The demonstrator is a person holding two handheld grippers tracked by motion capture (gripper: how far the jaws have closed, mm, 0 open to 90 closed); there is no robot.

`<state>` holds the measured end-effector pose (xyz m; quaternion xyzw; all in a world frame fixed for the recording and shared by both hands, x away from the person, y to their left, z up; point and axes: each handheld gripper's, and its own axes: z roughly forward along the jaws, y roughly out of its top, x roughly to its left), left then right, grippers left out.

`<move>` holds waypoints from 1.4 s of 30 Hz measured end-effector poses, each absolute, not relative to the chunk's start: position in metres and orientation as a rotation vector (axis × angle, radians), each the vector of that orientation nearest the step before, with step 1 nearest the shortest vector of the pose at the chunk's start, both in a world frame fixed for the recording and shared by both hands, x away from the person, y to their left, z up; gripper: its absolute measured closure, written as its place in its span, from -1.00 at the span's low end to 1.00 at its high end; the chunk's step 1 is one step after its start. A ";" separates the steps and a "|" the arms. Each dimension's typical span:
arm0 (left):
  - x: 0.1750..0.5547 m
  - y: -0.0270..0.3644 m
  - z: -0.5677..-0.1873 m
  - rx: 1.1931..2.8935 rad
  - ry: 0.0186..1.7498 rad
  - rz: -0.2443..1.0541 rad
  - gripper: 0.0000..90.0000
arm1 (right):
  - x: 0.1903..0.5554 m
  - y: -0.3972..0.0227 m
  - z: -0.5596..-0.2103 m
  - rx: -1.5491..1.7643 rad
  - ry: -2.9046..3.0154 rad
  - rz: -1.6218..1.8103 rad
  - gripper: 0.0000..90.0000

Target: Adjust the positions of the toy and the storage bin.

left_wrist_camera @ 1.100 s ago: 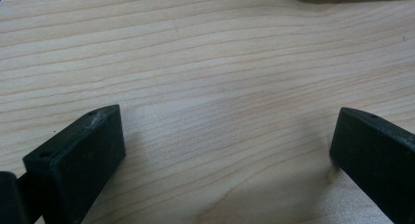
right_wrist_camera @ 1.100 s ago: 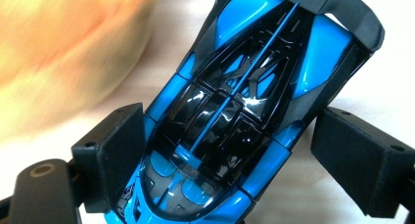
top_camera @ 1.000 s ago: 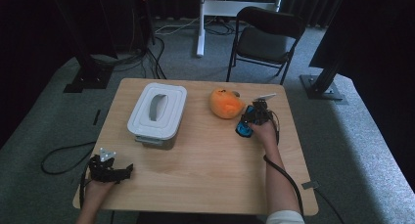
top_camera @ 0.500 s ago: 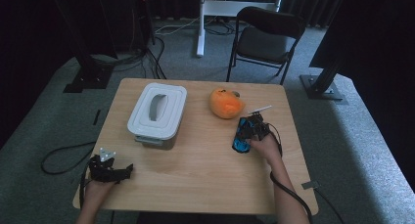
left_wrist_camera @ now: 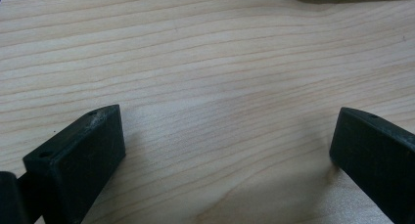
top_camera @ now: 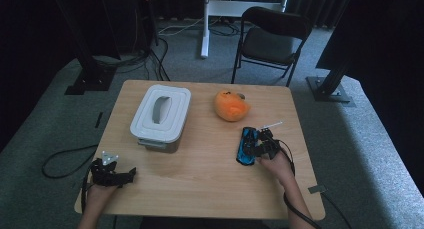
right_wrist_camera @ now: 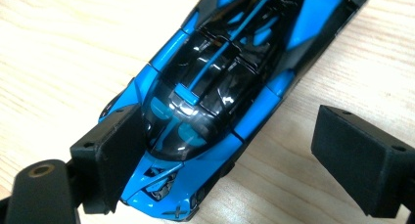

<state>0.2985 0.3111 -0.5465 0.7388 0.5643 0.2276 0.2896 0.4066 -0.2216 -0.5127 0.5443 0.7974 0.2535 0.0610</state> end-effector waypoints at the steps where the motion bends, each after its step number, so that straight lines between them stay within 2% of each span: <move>1: 0.299 0.311 -0.546 1.971 1.507 0.608 -0.99 | 0.406 -0.222 -0.514 1.662 2.402 0.781 -0.73; 9: 0.299 0.311 -0.546 1.970 1.512 0.610 -0.99 | 0.402 -0.218 -0.511 1.684 2.373 0.783 -0.71; 19: 0.299 0.311 -0.546 1.969 1.512 0.609 -0.99 | 0.397 -0.206 -0.486 1.744 2.043 0.857 -0.77; 31: 0.299 0.311 -0.546 1.970 1.512 0.609 -0.99 | 0.397 -0.180 -0.516 1.903 1.863 0.835 -0.77; 42: 0.299 0.311 -0.546 1.970 1.512 0.609 -0.99 | 0.398 -0.163 -0.538 1.799 1.871 0.671 -0.73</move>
